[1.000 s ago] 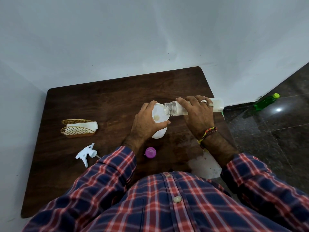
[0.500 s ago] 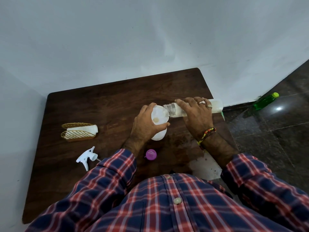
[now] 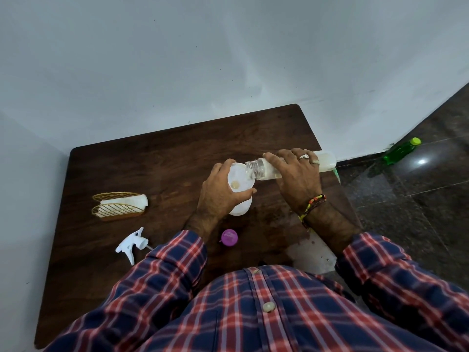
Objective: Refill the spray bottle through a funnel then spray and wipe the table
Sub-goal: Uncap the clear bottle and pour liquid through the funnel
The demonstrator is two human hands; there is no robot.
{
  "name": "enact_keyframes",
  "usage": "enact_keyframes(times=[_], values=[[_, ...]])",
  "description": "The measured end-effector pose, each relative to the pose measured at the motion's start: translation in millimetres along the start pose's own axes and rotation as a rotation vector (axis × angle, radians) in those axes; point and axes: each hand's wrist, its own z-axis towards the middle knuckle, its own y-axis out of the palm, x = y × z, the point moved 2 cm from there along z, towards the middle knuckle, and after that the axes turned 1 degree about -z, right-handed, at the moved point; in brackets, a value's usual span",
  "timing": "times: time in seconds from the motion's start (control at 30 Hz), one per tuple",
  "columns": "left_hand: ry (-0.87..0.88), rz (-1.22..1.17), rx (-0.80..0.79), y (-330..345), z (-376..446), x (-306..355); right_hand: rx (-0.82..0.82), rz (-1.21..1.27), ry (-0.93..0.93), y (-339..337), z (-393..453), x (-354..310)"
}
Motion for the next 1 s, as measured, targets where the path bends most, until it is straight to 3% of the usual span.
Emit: enact_keyframes(times=[1.0], values=[[-0.016, 0.015, -0.012, -0.9, -0.5, 1.5, 0.019, 0.011, -0.007, 1.0, 0.4, -0.7]])
